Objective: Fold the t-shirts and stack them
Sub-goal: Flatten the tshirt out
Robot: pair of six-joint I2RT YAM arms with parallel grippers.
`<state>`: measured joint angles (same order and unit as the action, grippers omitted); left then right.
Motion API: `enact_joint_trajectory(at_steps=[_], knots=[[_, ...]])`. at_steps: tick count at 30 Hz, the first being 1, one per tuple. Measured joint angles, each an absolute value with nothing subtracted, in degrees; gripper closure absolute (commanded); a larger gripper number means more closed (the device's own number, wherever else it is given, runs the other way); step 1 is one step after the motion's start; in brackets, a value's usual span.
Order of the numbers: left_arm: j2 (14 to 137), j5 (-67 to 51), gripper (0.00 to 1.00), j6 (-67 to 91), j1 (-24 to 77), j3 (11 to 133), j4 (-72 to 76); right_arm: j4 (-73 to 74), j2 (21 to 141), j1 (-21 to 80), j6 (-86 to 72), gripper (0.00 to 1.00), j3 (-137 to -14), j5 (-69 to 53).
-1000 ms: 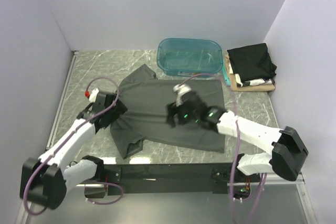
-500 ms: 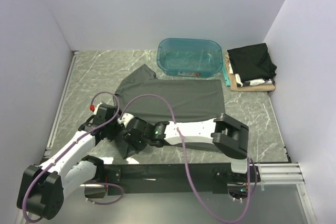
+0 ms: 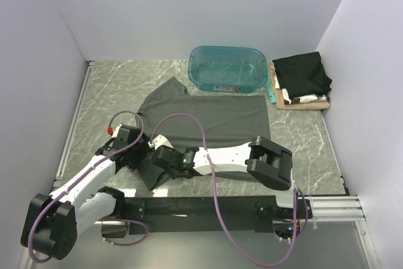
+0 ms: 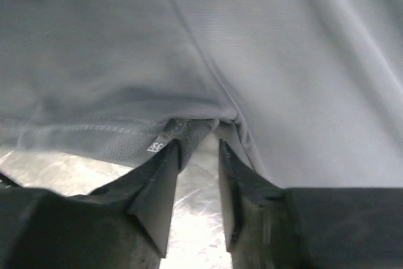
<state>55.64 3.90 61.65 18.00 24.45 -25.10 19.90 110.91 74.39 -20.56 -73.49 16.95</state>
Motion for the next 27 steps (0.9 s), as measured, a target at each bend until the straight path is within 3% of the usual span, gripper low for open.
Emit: enact_joint_trajectory(at_steps=[2,17,21,27], knots=[[56.1,4.4,0.01,61.9,18.0,24.8,-25.2,20.6,110.9,74.4,-21.8,0.71,-73.2,18.5],[58.8,7.5,0.01,62.2,18.0,27.0,-28.2,24.5,97.0,74.4,-30.1,0.68,-57.5,17.7],[58.8,7.2,0.01,62.0,18.0,27.0,-28.1,18.8,95.6,74.4,-27.2,0.68,-58.8,10.8],[58.9,6.8,0.01,61.6,18.0,27.0,-27.9,15.2,102.7,74.3,-22.0,0.68,-68.7,6.1]])
